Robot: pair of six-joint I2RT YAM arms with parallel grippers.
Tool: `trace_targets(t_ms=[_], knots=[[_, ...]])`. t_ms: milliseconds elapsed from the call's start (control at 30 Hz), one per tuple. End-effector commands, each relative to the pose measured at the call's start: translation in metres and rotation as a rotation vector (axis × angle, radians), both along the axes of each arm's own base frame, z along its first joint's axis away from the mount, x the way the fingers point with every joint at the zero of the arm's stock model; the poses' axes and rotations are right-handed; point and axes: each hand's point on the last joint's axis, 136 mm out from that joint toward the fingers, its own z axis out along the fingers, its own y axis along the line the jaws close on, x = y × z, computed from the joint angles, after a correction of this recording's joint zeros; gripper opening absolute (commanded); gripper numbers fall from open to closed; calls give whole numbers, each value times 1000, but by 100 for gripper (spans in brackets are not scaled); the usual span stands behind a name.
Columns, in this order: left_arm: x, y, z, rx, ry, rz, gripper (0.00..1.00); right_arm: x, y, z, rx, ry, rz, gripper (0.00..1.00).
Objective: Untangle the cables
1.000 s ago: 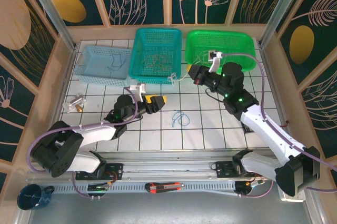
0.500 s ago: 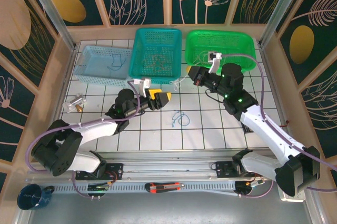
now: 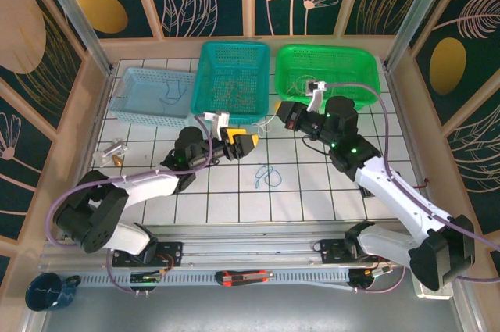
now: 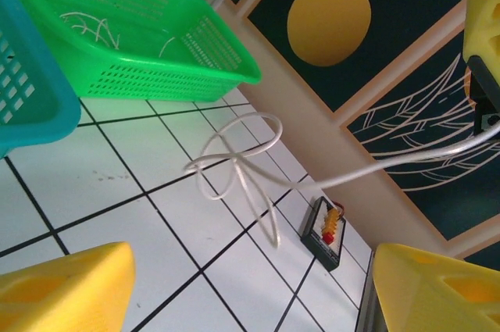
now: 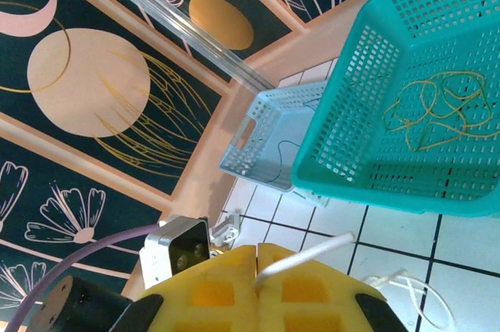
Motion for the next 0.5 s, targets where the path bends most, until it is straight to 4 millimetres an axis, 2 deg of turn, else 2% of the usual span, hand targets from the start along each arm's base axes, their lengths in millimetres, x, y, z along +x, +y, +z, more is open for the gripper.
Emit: trace_targets(t_ms=[0, 200, 467], knots=[[2, -8, 24, -52, -80, -39, 78, -6, 4, 23, 49, -56, -5, 0], [5, -7, 22, -53, -80, -24, 76, -10, 10, 27, 60, -62, -5, 0], [9, -5, 16, -59, -70, 3, 57, -13, 12, 35, 92, -65, -13, 0]])
